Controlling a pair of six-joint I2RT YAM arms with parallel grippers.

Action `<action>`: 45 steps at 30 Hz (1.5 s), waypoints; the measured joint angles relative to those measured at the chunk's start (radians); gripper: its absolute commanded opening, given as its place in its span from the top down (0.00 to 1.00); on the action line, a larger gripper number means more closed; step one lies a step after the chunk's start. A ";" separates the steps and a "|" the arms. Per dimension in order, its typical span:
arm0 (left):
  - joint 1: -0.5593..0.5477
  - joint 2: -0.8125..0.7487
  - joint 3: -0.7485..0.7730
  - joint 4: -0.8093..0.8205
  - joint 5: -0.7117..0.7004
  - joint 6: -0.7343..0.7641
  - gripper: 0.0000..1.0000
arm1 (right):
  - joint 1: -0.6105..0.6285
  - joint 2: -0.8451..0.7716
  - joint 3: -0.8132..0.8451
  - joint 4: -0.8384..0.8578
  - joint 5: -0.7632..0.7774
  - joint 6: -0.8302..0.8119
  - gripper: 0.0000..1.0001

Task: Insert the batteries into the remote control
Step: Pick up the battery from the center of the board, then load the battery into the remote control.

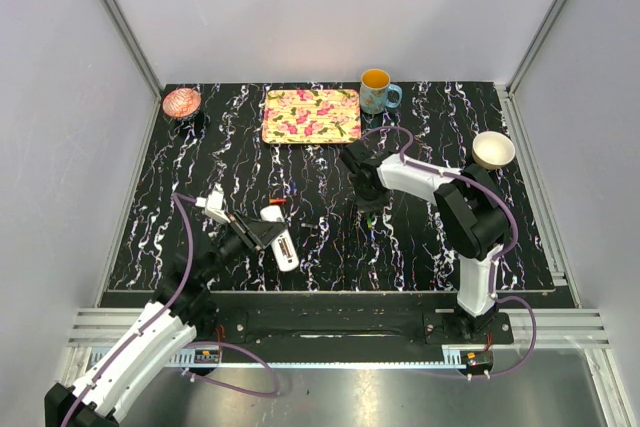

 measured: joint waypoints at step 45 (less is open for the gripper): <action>-0.068 0.935 0.098 1.077 0.039 -0.302 1.00 | 0.379 -0.575 -0.018 0.149 0.172 0.085 1.00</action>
